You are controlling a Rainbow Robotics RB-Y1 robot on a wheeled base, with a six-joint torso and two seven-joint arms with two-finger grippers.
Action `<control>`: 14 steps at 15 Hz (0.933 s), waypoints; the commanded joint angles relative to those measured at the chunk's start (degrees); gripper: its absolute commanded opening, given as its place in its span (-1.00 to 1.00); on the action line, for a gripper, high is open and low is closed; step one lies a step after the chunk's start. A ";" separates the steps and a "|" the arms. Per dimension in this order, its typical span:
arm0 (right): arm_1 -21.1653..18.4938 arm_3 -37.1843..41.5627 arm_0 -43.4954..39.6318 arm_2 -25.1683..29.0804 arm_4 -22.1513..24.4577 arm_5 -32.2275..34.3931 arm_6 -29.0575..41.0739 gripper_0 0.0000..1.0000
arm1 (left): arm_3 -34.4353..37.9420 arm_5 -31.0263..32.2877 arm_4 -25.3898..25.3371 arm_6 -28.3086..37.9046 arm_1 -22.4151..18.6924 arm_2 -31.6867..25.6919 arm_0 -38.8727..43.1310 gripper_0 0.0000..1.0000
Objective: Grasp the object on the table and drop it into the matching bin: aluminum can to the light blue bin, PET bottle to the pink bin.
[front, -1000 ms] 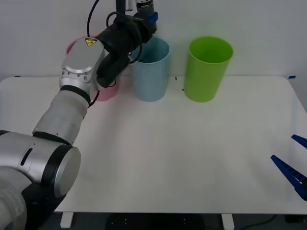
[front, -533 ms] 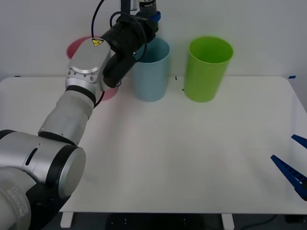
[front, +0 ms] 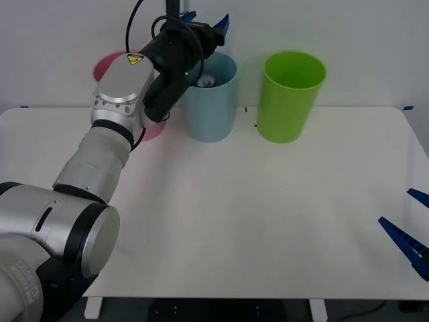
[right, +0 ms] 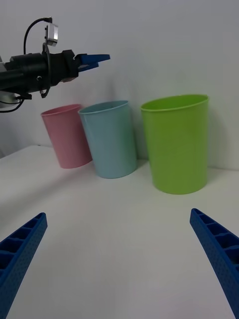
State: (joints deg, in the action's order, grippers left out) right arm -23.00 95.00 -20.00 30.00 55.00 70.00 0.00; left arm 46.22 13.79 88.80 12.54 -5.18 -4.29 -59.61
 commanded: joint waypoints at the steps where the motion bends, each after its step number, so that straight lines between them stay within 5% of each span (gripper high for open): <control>1: 0.00 0.00 0.00 0.00 0.00 0.00 0.00 1.00 | 0.01 0.01 -0.82 -0.15 -0.01 0.25 0.02 1.00; 6: 0.00 0.00 0.00 0.00 0.00 0.00 0.00 1.00 | 0.01 0.80 -5.74 -0.85 -0.71 2.27 0.63 1.00; 10: 0.00 0.00 0.00 0.00 0.00 0.00 0.00 1.00 | 1.42 2.12 -18.93 -5.95 -5.90 9.56 2.65 1.00; 14: 0.00 0.00 0.00 0.00 0.00 0.00 0.00 1.00 | 11.61 2.21 -29.12 -6.04 -12.58 16.42 10.04 1.00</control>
State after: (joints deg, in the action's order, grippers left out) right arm -23.00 95.00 -20.00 30.00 55.00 70.00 -0.01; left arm 56.15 15.99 61.30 6.58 -16.58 11.12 -50.93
